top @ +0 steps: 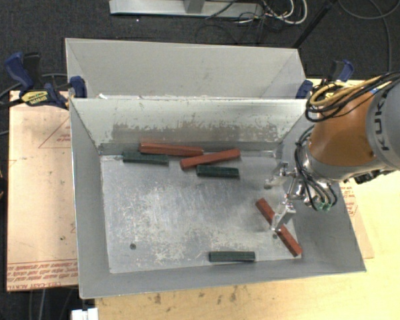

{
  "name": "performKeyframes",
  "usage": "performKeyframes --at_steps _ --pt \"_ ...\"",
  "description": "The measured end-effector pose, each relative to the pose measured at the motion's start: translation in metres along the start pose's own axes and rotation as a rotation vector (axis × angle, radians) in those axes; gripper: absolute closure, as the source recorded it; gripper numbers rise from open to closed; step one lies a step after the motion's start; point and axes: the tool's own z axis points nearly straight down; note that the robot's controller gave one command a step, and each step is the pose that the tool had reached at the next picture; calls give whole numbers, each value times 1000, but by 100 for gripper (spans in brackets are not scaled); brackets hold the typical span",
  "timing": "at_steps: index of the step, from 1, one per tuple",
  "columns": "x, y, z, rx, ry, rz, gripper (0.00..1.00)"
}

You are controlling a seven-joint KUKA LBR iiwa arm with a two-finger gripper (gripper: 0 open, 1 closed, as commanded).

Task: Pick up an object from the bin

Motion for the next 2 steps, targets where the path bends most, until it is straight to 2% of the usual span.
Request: performKeyframes --at_steps 1,2 --pt "10 -23 31 -1 -11 71 100" --pt "10 -23 32 -1 -11 71 100"
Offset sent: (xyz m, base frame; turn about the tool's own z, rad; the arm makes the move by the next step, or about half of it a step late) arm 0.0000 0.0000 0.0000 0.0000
